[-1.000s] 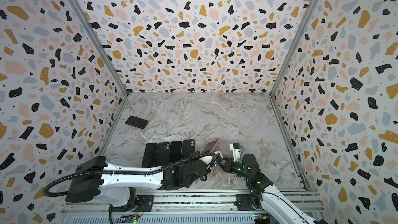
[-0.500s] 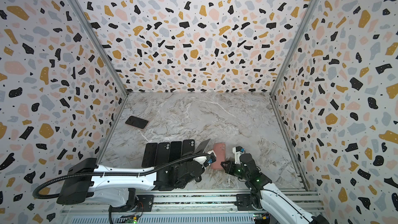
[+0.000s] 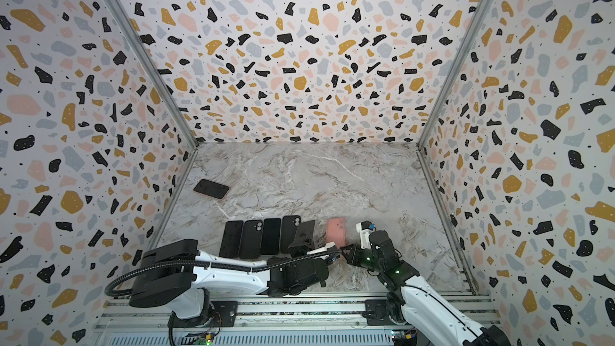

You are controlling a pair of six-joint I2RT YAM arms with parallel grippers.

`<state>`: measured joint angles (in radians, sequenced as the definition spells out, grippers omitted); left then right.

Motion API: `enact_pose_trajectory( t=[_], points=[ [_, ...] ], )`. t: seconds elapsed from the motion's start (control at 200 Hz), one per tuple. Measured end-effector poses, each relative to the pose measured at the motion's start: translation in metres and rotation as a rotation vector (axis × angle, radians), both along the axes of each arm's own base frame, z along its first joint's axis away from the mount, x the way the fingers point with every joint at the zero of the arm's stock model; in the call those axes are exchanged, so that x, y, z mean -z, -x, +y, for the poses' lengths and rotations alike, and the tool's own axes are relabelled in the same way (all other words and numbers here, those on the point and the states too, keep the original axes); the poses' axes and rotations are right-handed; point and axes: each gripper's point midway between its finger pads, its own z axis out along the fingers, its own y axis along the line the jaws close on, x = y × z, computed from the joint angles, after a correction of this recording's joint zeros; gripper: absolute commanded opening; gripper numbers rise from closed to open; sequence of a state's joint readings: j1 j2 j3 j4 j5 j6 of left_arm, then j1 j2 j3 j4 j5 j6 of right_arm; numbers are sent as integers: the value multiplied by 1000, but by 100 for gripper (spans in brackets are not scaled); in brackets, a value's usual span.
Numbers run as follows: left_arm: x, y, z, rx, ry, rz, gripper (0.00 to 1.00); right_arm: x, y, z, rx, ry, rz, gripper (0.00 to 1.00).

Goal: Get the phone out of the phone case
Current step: 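Draw the phone out of the pink case with left while right holds it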

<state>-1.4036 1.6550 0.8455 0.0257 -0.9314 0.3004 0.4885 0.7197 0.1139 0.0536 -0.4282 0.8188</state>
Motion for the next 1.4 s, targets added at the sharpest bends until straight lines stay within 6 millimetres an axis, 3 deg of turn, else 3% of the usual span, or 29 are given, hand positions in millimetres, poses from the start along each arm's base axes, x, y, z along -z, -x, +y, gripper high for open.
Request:
enact_pose_trajectory(
  t=[0.556, 0.716, 1.402],
  points=[
    [19, -4, -9, 8, -62, -29, 0, 7, 3, 3, -38, 20, 17, 0],
    [19, -4, -10, 6, -61, -30, 16, 11, 1, 1, -36, 30, 26, 0],
    [34, -4, -16, 2, -57, -4, 37, 8, -10, 0, -37, 45, 14, 0]
  ],
)
